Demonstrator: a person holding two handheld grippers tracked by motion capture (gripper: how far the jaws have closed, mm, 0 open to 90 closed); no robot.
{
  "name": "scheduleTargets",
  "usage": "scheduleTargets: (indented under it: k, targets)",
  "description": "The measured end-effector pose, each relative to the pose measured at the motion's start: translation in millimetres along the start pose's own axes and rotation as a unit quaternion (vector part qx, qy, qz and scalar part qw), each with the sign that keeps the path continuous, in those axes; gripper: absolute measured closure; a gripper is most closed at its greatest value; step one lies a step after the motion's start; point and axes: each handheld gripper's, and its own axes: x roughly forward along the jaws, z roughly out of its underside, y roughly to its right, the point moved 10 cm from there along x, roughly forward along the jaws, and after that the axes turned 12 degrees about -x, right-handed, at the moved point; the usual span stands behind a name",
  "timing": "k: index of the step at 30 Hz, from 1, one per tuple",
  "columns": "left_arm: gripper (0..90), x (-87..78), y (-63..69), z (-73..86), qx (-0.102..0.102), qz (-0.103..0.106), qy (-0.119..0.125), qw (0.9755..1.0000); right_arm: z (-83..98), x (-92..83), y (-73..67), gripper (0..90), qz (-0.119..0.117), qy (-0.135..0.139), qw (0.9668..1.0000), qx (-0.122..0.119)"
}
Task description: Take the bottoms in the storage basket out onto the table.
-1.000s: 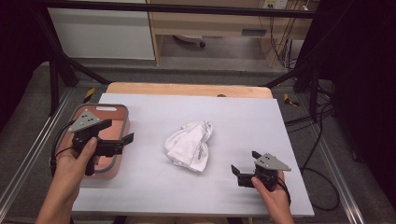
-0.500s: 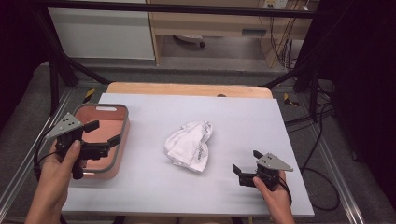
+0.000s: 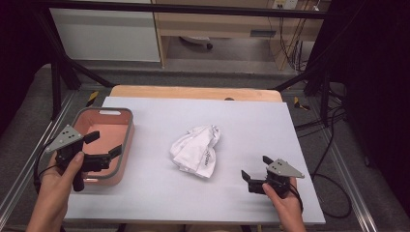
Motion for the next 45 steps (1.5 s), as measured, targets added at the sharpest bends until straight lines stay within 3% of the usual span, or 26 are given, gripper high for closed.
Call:
scheduleTargets:
  k: [12, 30, 45]
  targets:
    - [5.1, -5.4, -2.0, 17.5, -0.003, 0.002, 0.006, 1.0000, -1.1, -1.5, 0.1, 5.9, 0.001, 0.004, 1.0000, 0.000]
    - [4.9, -1.1, -3.3, 67.4, 0.008, 0.013, -0.017, 0.9997, 1.0, 0.8, -0.6, 6.1, -0.002, 0.000, 1.0000, -0.004]
    - [5.1, 10.9, 0.1, 79.2, 0.020, 0.009, -0.037, 0.9991, 1.9, 1.1, -1.9, 6.1, -0.003, -0.001, 1.0000, -0.007]
